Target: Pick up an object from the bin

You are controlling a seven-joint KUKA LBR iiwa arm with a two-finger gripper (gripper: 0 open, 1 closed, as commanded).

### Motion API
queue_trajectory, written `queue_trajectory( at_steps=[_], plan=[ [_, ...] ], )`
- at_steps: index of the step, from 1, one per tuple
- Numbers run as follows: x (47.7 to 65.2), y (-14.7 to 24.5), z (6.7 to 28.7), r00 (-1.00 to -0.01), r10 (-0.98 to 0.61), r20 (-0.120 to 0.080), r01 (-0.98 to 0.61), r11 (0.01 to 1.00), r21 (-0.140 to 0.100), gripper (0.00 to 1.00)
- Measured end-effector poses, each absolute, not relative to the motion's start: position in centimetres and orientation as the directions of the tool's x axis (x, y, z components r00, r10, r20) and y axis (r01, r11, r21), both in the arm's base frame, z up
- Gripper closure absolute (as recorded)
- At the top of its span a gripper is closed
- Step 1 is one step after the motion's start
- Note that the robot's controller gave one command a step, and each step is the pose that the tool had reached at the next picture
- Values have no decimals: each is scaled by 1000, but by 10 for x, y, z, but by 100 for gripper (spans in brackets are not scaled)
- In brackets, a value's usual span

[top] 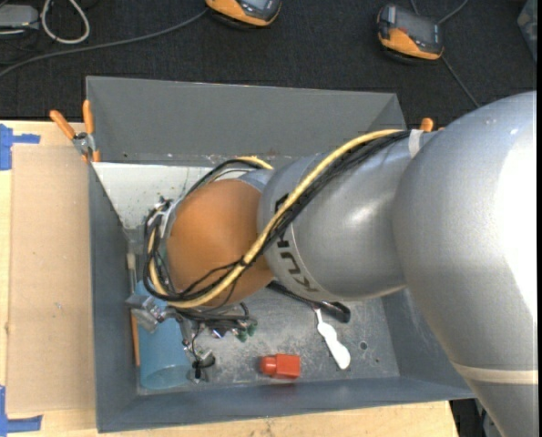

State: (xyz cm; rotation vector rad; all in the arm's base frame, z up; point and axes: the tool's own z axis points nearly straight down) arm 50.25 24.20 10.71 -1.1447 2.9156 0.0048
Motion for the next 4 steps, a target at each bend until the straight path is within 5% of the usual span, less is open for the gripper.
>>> queue_trajectory(
  at_steps=[1, 2, 4],
  plan=[
    [513, 246, 74, -637, -771, -1, -771, 637, 0, 0],
    [497, 244, 75, -320, -947, -16, -947, 320, -10, 100],
    [493, 242, 96, -322, -947, -10, -947, 322, -1, 100]
  ],
)
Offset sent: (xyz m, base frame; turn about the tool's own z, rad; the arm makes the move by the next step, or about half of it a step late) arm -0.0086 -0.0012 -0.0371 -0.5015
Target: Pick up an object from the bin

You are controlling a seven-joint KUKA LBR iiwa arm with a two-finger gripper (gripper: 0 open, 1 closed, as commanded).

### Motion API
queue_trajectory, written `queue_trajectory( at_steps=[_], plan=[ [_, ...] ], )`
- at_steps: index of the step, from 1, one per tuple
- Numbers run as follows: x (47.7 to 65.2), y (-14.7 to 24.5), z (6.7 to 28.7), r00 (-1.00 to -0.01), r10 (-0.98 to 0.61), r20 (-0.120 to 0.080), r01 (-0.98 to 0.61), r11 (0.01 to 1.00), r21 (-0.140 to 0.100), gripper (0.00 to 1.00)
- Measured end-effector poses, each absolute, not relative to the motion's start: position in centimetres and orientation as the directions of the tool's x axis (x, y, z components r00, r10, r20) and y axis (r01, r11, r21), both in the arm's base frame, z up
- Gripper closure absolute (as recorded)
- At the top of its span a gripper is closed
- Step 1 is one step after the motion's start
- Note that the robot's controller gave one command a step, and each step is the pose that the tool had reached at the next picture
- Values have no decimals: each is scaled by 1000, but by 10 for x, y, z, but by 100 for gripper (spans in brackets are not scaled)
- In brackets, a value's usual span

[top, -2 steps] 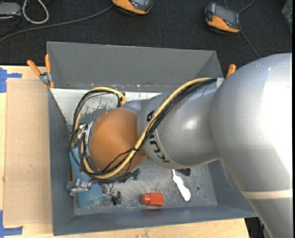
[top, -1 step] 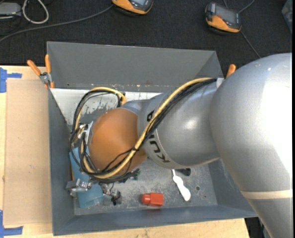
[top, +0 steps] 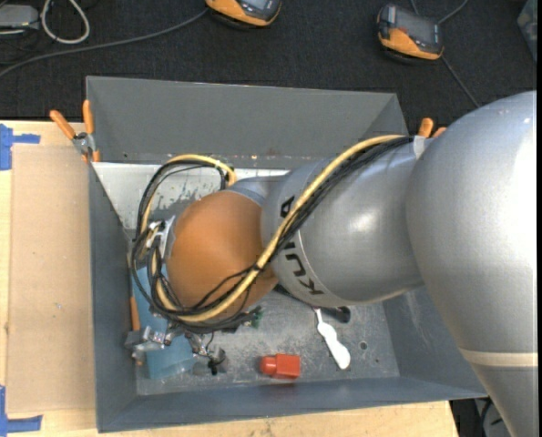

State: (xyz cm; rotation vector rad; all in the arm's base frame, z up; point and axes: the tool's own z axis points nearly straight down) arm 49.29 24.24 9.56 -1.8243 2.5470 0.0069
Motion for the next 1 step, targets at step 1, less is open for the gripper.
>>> queue_trajectory(
  at_steps=[1],
  plan=[
    [495, 243, 129, -323, -946, -14, -947, 323, -6, 100]
  ],
)
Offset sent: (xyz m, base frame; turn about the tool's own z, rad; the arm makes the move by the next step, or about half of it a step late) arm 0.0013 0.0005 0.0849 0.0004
